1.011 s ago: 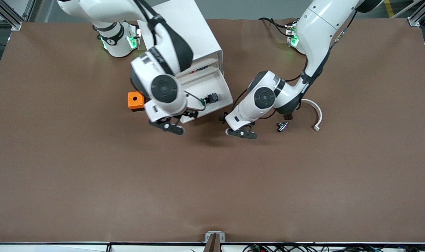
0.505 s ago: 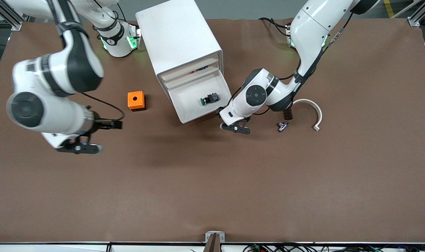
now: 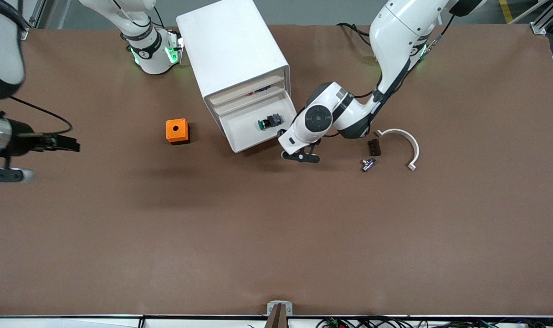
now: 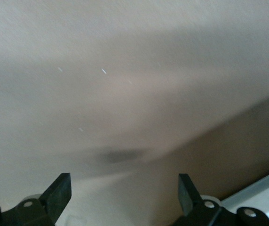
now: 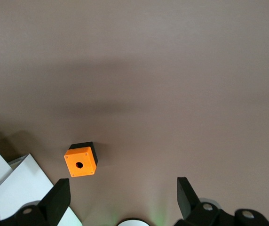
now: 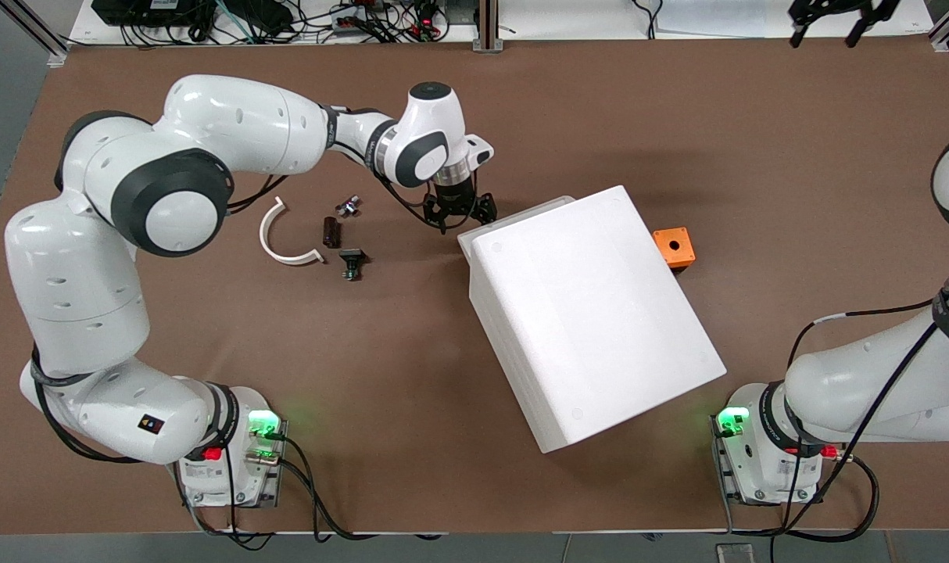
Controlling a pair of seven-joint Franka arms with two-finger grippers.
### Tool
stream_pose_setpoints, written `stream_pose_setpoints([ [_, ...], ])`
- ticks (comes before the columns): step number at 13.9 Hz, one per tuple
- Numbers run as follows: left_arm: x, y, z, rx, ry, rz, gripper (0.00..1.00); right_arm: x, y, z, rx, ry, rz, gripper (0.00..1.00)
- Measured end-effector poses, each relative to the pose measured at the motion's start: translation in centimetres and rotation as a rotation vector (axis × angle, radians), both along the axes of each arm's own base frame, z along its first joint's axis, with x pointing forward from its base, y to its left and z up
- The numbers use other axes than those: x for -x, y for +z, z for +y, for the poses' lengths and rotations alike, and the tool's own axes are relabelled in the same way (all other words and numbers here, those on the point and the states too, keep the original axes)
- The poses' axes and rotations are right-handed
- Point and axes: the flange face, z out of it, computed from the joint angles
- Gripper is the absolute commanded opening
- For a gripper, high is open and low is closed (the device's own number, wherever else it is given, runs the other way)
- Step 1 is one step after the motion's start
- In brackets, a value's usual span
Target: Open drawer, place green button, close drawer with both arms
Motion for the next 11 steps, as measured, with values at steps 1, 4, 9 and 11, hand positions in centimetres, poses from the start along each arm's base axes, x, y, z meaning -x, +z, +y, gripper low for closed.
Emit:
stream_pose_setpoints([
  [1, 0.8, 0.0, -0.7, -0.005, -0.005, 0.003, 1.0, 0.4, 0.8, -0.6, 0.001, -0.01, -0.011, 1.0],
  [4, 3.6, -0.1, -2.9, -0.019, -0.027, 0.012, 1.0, 0.5, 1.2, -1.0, 0.003, -0.017, -0.025, 1.0],
  [9, 7.8, -0.2, -6.0, -0.045, -0.024, 0.022, 1.0, 0.2, 1.3, -0.6, 0.001, -0.01, -0.035, 1.0],
  [11, 8.6, -0.2, -6.5, -0.049, -0.029, 0.023, 1.0, 0.2, 1.6, -0.6, -0.005, 0.023, -0.044, 1.0],
])
